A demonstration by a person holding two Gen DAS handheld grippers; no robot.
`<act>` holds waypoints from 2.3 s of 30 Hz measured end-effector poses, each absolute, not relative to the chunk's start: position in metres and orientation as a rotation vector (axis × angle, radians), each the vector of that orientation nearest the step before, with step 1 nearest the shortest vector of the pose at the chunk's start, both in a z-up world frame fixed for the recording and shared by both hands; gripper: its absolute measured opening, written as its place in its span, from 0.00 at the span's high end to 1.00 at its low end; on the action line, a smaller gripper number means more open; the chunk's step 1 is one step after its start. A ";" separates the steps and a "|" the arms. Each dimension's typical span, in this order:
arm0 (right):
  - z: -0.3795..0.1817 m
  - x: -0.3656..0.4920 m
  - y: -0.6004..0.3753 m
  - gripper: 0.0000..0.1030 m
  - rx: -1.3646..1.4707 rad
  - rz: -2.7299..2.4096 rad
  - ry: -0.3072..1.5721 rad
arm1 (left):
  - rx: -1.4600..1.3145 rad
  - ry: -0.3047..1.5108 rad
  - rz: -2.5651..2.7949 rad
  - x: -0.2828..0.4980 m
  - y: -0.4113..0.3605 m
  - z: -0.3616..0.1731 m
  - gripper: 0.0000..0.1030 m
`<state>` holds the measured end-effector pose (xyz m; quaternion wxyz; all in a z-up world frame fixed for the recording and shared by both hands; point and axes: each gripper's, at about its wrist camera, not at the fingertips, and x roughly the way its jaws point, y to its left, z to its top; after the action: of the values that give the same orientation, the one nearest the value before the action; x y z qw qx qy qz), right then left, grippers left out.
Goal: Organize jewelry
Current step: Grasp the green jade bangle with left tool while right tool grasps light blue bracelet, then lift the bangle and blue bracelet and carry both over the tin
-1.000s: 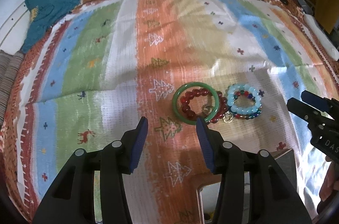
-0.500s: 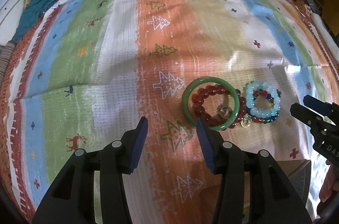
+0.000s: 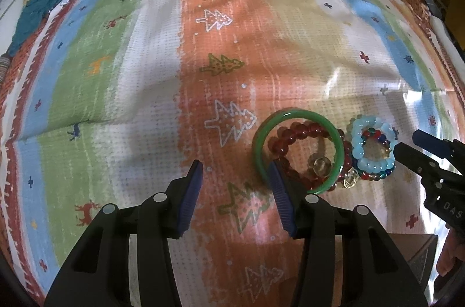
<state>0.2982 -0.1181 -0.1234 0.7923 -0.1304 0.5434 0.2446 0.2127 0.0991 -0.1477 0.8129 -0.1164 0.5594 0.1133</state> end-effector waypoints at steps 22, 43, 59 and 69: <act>-0.133 0.300 -0.111 0.88 -0.323 0.577 1.166 | -0.126 1.225 0.271 0.230 0.085 -0.163 0.93; -0.101 0.280 -0.117 0.88 -0.313 0.601 1.084 | -0.175 1.139 0.305 0.200 0.087 -0.117 0.93; -0.076 0.267 -0.128 0.88 -0.299 0.589 1.018 | -0.200 1.086 0.298 0.184 0.084 -0.089 0.93; -0.049 0.248 -0.131 0.88 -0.335 0.574 0.906 | -0.186 1.044 0.271 0.172 0.062 -0.069 0.93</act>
<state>0.2480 -0.1310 -0.0491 0.8462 -0.1589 0.4297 0.2722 0.1720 0.0616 -0.0688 0.8539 -0.0883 0.4964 0.1286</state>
